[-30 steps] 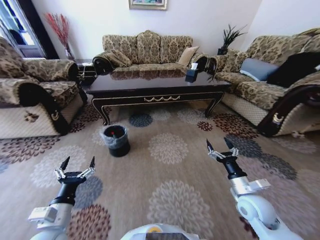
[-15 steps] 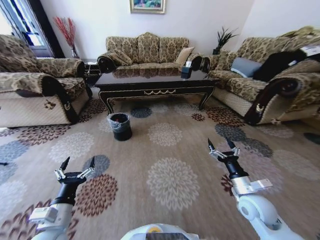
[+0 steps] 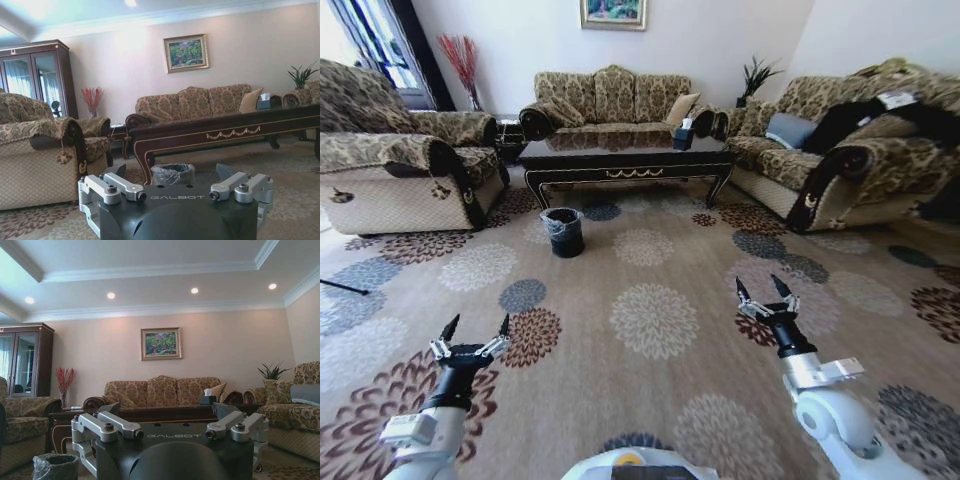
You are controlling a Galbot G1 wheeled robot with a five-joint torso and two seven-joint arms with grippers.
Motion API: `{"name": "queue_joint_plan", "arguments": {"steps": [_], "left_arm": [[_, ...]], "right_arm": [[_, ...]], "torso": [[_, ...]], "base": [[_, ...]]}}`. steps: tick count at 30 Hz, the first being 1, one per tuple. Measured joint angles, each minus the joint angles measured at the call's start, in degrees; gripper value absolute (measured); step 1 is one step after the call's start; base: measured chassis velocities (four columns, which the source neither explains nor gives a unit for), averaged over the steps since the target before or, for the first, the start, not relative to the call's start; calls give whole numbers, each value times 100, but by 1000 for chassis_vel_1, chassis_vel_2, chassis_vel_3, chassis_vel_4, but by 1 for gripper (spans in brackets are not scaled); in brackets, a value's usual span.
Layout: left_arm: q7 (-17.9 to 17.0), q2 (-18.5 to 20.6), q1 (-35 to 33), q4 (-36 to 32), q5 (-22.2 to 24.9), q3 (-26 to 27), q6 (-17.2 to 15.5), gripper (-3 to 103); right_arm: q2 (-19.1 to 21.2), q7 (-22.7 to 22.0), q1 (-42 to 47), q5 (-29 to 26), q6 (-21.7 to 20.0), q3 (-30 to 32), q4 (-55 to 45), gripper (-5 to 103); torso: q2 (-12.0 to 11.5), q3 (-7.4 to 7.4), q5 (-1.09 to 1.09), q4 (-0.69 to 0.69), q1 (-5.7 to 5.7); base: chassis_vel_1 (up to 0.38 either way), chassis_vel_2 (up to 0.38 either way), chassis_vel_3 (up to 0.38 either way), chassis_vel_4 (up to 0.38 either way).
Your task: Move to the front of the table and pick up the trash from the floor, then place it into the trash bin.
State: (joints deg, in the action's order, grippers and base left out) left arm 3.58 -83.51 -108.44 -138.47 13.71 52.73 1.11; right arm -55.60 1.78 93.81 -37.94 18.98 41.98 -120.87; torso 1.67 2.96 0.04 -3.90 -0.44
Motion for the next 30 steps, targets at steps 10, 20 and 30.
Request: {"name": "queue_joint_plan", "arguments": {"steps": [10, 20, 30], "left_arm": [[0, -6, 23, 26, -28, -1, -10, 100], [-6, -16, 42, 63, -47, -1, -21, 100], [-9, -24, 46, 70, -94, -17, -31, 100]], "right_arm": [[-15, 145, -100, 22, 58, -48, 76, 100], [-33, 210, -156, 67, 117, -56, 119, 100], [-76, 157, -191, 78, 190, -137, 185, 100]], "torso": [[-1, 4, -7, 3, -4], [-2, 3, -4, 2, -3], [-1, 0, -4, 1, 0]], "base": [[3, 26, 16, -21], [12, -7, -8, 9], [128, -117, -139, 128]]}}
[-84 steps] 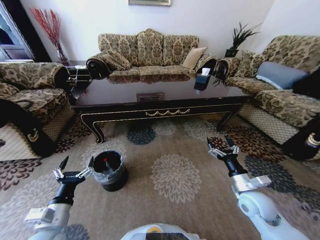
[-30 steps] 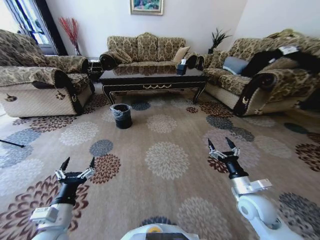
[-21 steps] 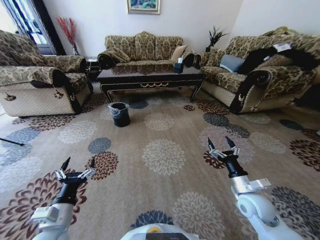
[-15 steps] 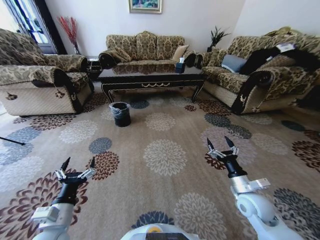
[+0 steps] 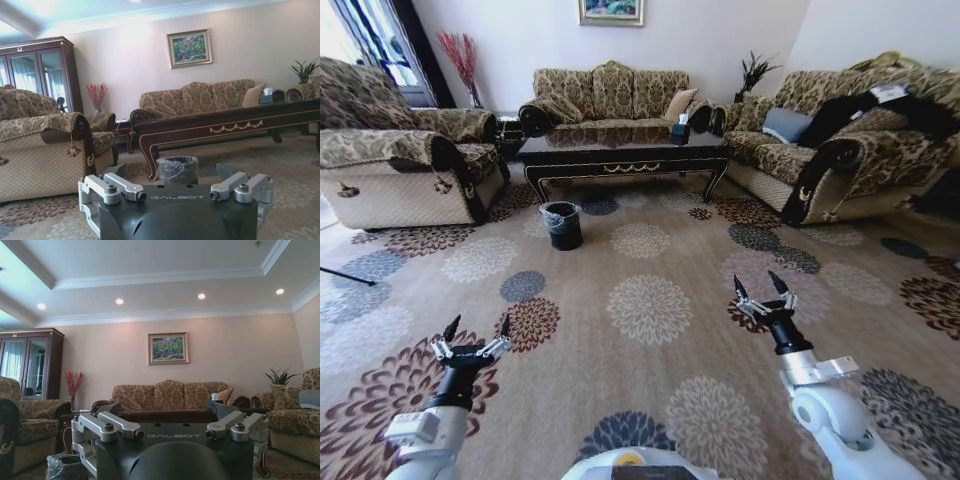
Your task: Move to the front of the table and pick up the trash from the floor, then place it into the trash bin.
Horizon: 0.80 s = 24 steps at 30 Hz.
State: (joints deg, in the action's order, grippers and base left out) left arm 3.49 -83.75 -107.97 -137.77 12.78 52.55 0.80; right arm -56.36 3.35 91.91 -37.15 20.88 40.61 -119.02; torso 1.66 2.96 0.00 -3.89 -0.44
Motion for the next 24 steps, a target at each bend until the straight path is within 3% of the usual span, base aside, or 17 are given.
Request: {"name": "queue_joint_plan", "arguments": {"steps": [18, 24], "left_arm": [[-11, 10, -45, -18, 11, 5, -1, 100], [-327, 15, -84, -82, 408, -44, -247, 100]], "right_arm": [[-64, -4, 107, 53, 22, 28, -45, 100], [-13, -197, 157, -23, -67, 96, -227, 100]], "torso": [[1, 2, 0, 0, -2], [0, 2, 0, 1, -1]], "base": [[17, -9, -10, 11], [0, 0, 0, 0]]}}
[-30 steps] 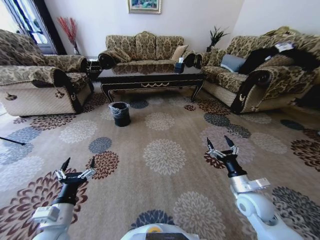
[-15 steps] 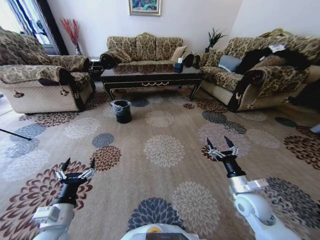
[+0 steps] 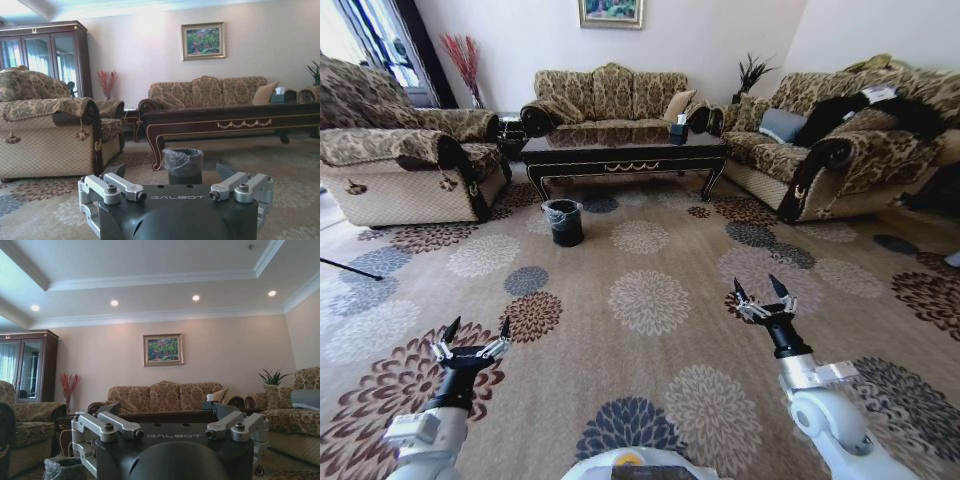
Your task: Move to the front of the table and pick up the trash from the floor, then place it into the trash bin.
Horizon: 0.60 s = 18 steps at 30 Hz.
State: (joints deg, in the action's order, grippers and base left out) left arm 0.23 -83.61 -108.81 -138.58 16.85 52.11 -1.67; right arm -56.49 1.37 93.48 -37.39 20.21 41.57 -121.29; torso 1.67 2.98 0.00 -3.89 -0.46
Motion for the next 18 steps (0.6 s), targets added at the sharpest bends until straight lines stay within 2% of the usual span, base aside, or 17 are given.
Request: {"name": "queue_joint_plan", "arguments": {"steps": [10, 14, 18], "left_arm": [[-34, 115, 296, 221, 87, 97, 64, 100], [-198, 85, 379, 125, 332, 137, -221, 100], [-212, 37, 373, 39, 432, 151, -254, 100]], "right_arm": [[199, -79, 227, 55, -236, 515, -172, 100], [370, -290, 400, -135, -499, 829, -417, 100], [473, -293, 424, -179, -538, 943, -493, 100]], "torso": [[0, 0, 1, 0, 0], [-1, 0, 0, -1, 0], [-1, 0, 0, 0, 0]], "base": [[0, 0, 0, 0], [0, 0, 0, 0], [0, 0, 0, 0]]}}
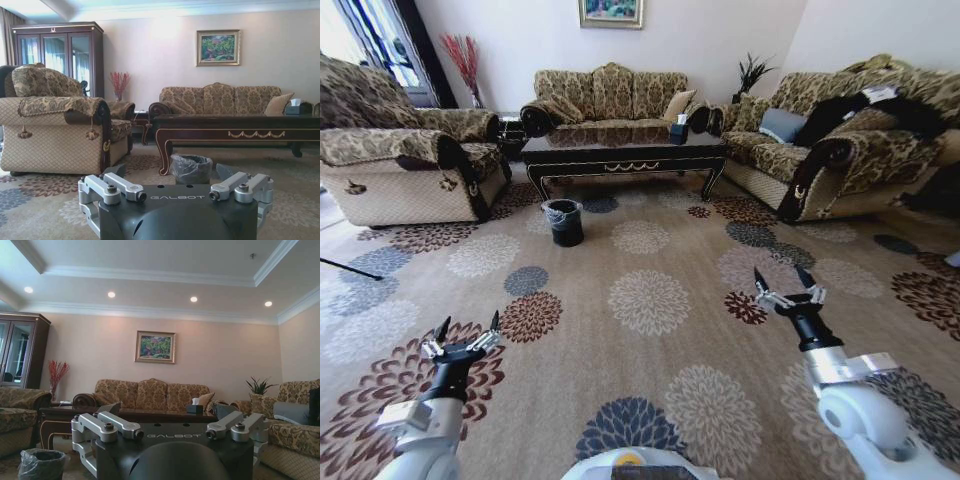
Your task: Move to the front of the table and pick up the trash from the floor, then place it into the trash bin.
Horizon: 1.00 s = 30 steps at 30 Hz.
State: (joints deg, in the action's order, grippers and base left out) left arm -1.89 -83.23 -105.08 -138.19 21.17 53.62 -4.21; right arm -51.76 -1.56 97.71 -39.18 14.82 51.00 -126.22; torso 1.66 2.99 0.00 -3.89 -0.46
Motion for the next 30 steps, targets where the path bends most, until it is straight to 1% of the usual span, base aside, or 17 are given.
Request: {"name": "queue_joint_plan", "arguments": {"steps": [17, 26, 27, 30], "left_arm": [[14, -22, -24, -20, 42, 0, 59, 100], [20, -22, -26, -21, 39, -1, 65, 100], [20, -22, -26, -21, 39, -1, 65, 100], [21, -22, -26, -21, 38, -1, 66, 100]], "right_arm": [[15, 14, -11, -3, -5, 4, -18, 100], [12, 18, -15, -1, -5, -1, -12, 100], [12, 18, -15, -1, -5, -1, -12, 100], [11, 19, -16, 0, -4, -2, -10, 100]], "torso": [[16, 15, 0, 0, 0], [243, 212, 0, 0, -30], [243, 212, 0, 0, -30], [331, 290, 0, 0, -38]], "base": [[0, 0, 0, 0], [0, 0, 0, 0], [0, 0, 0, 0], [0, 0, 0, 0]]}}
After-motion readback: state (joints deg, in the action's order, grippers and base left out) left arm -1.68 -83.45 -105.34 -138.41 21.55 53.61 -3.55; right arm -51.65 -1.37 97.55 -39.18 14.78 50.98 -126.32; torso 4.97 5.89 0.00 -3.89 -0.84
